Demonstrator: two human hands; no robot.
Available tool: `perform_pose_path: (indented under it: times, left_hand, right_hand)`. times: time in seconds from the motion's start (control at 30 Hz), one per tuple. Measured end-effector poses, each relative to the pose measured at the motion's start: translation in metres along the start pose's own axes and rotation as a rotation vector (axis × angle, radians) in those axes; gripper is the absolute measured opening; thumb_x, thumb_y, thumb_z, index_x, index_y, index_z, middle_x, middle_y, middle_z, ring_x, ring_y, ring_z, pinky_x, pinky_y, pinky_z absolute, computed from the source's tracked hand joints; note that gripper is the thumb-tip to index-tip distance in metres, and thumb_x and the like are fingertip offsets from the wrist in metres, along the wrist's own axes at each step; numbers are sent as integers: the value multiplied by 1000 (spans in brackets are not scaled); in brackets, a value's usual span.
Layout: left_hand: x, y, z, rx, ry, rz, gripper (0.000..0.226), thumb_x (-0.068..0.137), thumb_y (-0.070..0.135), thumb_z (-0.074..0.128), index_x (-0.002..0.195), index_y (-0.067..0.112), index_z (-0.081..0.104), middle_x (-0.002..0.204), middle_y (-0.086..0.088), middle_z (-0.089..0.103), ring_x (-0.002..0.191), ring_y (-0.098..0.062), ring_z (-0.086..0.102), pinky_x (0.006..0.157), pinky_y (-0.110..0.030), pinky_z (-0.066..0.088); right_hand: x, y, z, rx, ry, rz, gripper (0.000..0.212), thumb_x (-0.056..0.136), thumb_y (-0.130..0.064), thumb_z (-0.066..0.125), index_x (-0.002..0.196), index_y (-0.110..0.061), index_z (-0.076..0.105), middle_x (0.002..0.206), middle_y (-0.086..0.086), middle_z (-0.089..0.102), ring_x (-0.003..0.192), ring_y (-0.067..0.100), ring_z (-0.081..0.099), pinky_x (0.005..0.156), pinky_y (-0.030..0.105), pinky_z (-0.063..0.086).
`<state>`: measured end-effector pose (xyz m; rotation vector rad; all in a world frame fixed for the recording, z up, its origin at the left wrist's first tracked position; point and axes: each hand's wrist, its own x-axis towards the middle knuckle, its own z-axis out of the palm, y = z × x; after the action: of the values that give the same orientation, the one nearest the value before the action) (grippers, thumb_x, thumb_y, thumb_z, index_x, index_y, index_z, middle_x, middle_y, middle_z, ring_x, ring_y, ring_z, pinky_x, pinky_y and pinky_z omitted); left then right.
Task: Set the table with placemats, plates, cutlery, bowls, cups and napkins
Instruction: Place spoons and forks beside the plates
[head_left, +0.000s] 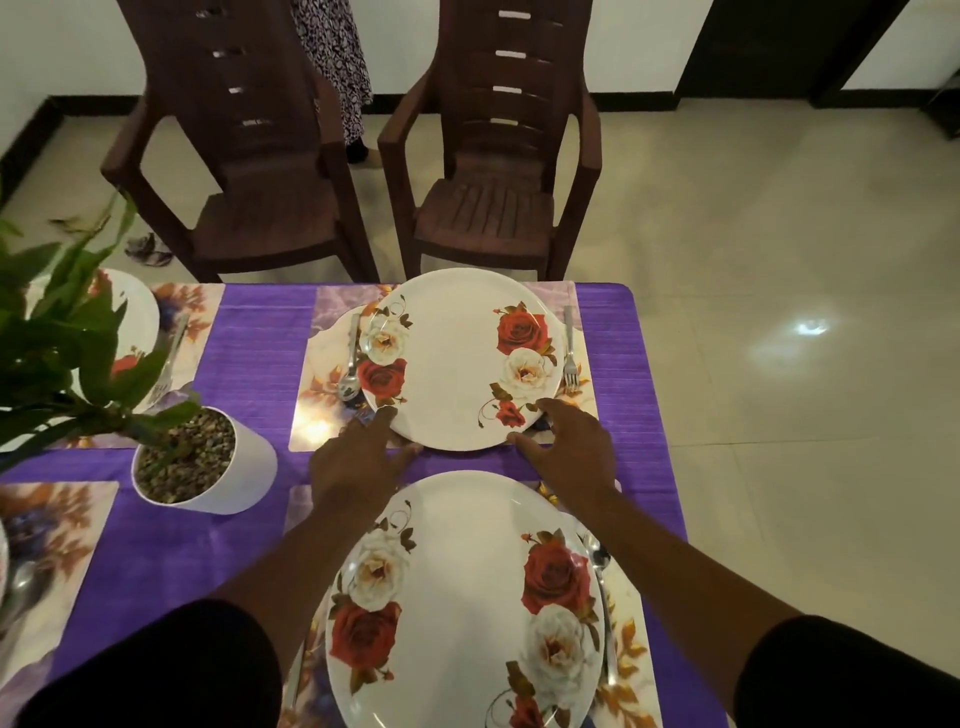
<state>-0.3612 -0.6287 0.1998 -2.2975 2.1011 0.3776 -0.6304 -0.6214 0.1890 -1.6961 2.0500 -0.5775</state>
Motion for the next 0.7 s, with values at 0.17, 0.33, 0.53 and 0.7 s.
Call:
perform_pose_path:
  times: [0.17, 0.33, 0.53, 0.7]
  left_hand:
    - [0, 5, -1, -21, -5, -11, 67, 92, 75, 48, 148, 39, 40, 130, 0, 68, 117, -25, 66, 88, -41, 53]
    - [2, 3, -4, -17, 38, -10, 64, 93, 73, 50, 146, 39, 44, 127, 3, 70, 113, -22, 68, 85, -38, 53]
    - [1, 4, -11, -48, 63, -15, 65, 95, 69, 53, 150, 36, 46, 130, 2, 70, 117, -23, 67, 93, -40, 53]
    - [5, -2, -16, -231, 190, -174, 46, 95, 39, 67, 135, 19, 54, 114, -7, 73, 101, -30, 70, 84, -44, 57]
  right_hand:
    - [1, -3, -2, -38, 18, 19, 61, 84, -61, 74, 133, -26, 63, 126, -6, 70, 115, 16, 63, 94, 36, 55]
    - [3, -12, 1, -45, 18, 32, 59, 84, -61, 74, 132, -27, 62, 125, -7, 70, 114, 17, 64, 91, 34, 52]
    - [8, -15, 2, -47, 31, 18, 57, 84, -60, 74, 129, -27, 63, 122, -6, 71, 111, 18, 66, 89, 35, 54]
    - [12, -10, 1, 1, 89, 36, 58, 88, -57, 72, 132, -22, 57, 125, 3, 66, 110, 24, 66, 83, 37, 55]
